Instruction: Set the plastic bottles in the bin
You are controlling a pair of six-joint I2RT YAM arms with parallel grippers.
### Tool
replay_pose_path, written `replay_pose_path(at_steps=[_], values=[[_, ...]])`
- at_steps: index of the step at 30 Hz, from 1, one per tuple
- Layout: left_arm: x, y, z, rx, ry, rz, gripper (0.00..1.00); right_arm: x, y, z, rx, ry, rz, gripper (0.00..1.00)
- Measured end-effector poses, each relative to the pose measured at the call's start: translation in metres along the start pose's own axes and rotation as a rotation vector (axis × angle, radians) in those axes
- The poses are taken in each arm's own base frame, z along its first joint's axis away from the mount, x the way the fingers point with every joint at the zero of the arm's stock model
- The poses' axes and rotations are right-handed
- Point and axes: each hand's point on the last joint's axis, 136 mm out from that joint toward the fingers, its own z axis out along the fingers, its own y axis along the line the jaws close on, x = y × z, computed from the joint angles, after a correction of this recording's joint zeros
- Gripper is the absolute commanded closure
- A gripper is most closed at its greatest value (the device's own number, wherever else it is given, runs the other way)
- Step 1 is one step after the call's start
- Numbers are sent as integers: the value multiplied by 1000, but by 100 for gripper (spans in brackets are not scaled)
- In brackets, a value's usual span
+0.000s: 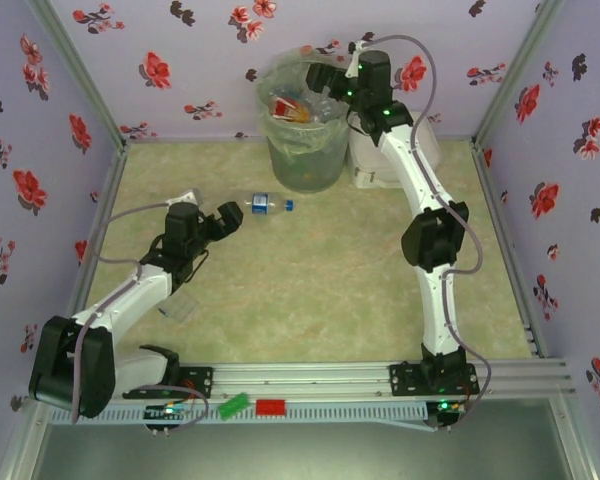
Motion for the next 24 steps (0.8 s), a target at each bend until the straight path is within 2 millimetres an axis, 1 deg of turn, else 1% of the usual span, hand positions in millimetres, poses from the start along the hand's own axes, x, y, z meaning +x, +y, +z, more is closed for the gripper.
replay_pose_path(at_steps=[2,5,8,10,12,14,16,18,22,24], values=[[1,1,1,-2,2,-18,0,-6,5,-8,-2,-4,-13,0],[4,3,4,-11,12,-50,0,-16,15,-29,-3,-4,-34,0],[11,10,11,-34,35,-97,0,-24,26,-65,-2,-6,-56,0],[18,14,18,-51,53,-137,0,-24,33,-95,-4,-11,-70,0],[24,16,25,-69,66,-176,0,-20,36,-120,-1,-19,-83,0],[28,16,32,-84,74,-213,0,-9,35,-142,7,-24,-96,0],[31,12,41,-100,75,-253,0,12,26,-161,32,-10,-99,1],[30,5,51,-111,73,-291,0,39,14,-173,62,17,-99,0],[25,-5,72,-158,60,-386,0,105,-21,-188,149,111,-87,0],[22,-7,82,-204,60,-446,0,133,-38,-195,193,156,-82,0]])
